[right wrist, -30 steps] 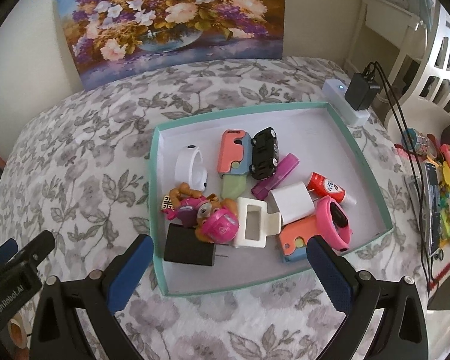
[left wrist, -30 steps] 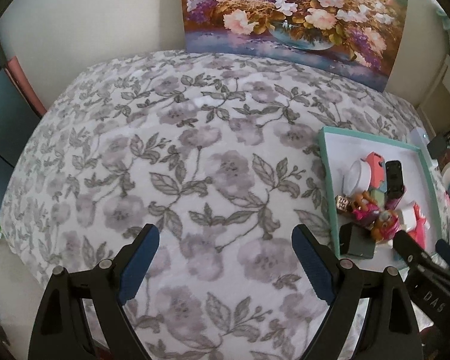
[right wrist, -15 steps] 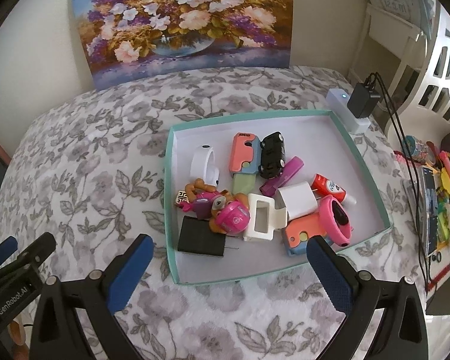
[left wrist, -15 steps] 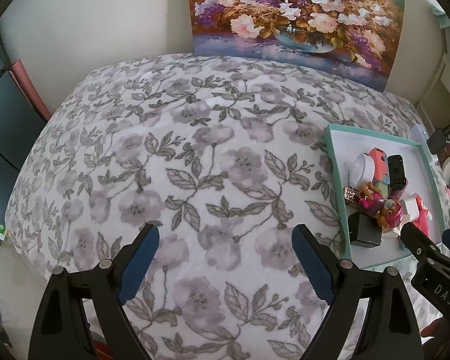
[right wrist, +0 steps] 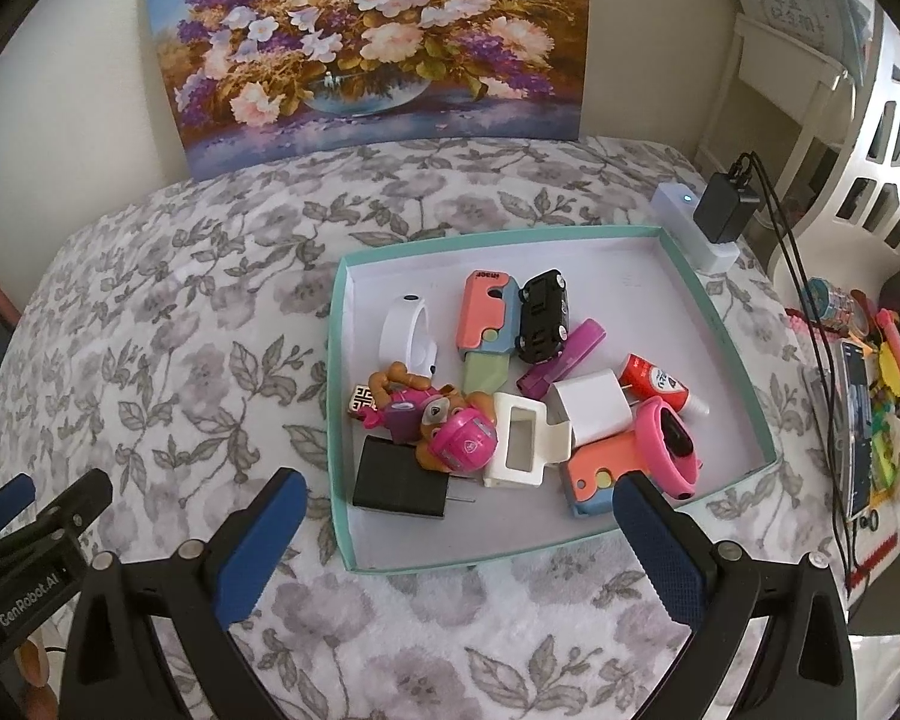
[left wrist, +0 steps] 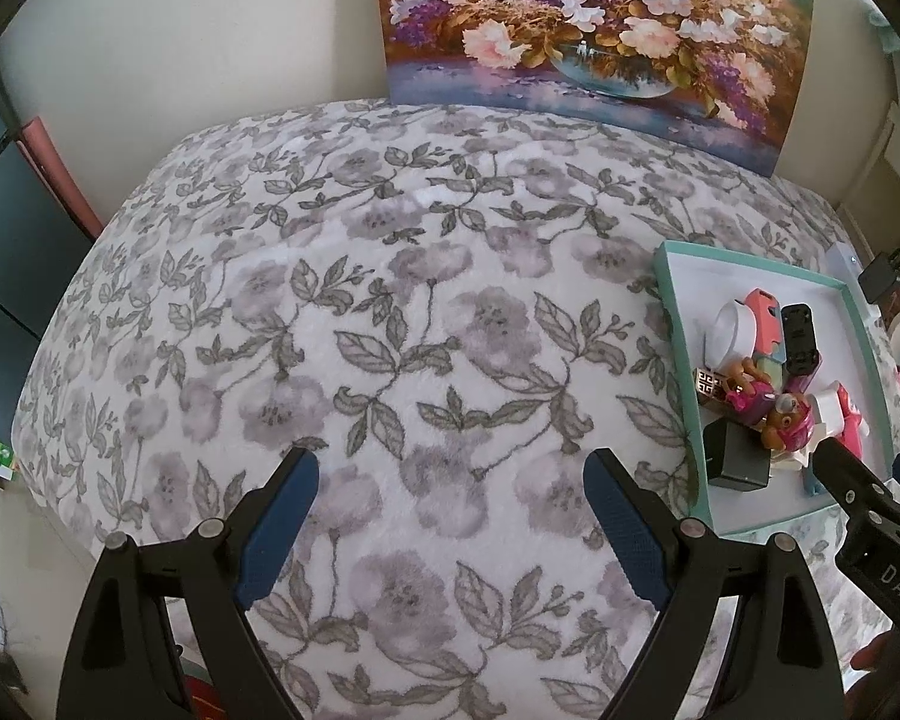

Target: Organize rigid objects

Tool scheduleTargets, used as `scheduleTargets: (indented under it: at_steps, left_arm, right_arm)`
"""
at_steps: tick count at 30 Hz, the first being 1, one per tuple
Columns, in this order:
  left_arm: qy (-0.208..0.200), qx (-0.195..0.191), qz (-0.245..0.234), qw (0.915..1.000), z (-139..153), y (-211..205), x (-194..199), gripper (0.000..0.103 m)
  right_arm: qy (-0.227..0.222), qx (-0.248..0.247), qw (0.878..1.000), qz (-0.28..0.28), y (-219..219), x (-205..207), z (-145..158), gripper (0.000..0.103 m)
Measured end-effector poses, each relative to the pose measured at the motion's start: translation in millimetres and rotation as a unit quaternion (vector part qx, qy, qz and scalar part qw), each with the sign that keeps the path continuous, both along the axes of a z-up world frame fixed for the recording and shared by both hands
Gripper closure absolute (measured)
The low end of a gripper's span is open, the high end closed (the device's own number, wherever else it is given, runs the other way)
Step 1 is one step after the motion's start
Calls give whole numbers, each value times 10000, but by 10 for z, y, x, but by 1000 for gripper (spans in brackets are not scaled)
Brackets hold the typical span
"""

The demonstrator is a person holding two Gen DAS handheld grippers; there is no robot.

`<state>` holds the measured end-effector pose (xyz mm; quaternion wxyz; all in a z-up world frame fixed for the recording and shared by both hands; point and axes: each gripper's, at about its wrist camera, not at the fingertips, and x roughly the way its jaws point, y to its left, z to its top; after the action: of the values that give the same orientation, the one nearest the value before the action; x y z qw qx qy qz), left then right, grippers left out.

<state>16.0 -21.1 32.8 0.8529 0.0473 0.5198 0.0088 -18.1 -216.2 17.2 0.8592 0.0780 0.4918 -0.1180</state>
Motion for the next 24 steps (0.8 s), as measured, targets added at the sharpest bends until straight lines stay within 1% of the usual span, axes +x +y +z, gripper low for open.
scheduleTargets:
  at_steps: [18,24]
  left_arm:
    - [22,79,16,10000,-31,15,21,13]
    - [-99,58,-33,9999,0,10,-1,13]
  right_arm:
    - [56,-30,10000,24,-15,17,-29,0]
    - [64,-29,10000,26,-29,18,-40,0]
